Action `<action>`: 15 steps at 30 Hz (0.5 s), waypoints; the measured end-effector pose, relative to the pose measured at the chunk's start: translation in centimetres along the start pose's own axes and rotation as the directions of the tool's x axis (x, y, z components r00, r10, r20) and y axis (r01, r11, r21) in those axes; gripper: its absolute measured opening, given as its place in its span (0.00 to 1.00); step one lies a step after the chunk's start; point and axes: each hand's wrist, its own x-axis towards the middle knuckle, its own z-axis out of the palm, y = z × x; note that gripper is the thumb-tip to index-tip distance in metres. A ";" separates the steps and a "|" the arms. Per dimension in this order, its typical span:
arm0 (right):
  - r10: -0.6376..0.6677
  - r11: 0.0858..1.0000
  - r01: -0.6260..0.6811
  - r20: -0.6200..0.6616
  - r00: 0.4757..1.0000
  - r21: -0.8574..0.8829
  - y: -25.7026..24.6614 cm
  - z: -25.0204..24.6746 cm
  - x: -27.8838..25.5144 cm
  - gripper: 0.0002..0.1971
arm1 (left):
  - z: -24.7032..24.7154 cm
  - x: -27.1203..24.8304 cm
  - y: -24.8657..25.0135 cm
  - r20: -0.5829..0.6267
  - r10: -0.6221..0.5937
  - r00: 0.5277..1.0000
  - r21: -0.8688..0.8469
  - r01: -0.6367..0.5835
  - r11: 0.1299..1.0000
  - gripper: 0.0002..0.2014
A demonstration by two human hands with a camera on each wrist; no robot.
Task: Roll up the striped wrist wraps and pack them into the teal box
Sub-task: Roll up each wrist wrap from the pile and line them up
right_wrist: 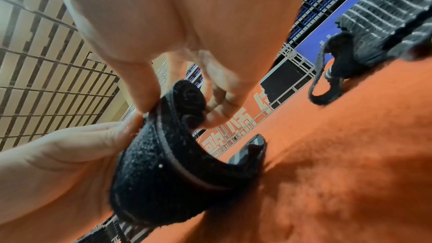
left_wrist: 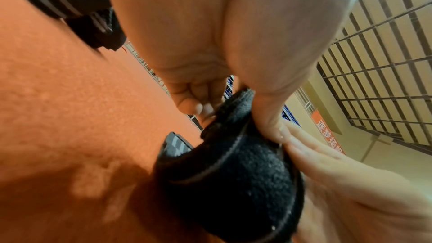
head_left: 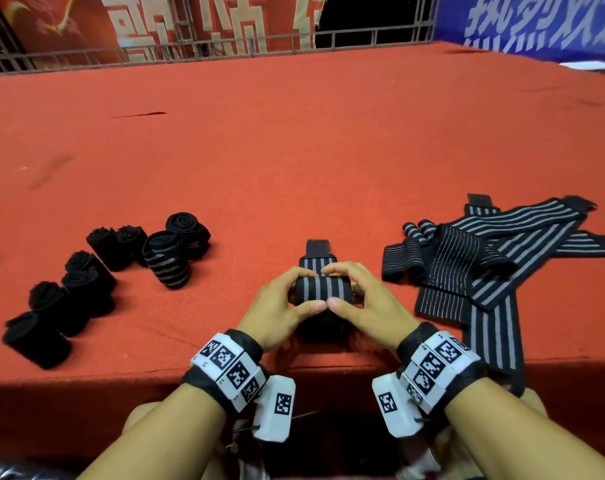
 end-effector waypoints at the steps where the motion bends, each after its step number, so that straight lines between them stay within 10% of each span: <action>1: -0.011 1.000 0.010 0.020 1.000 0.005 0.0 -0.2 0.0 0.24 | 0.0 0.0 -0.2 -0.002 -0.015 1.000 -0.011 0.015 1.000 0.24; 15: 0.069 0.995 -0.067 0.021 0.997 -0.067 0.5 -0.1 0.2 0.20 | -0.1 -0.9 0.4 0.094 -0.023 0.995 -0.056 0.029 0.998 0.37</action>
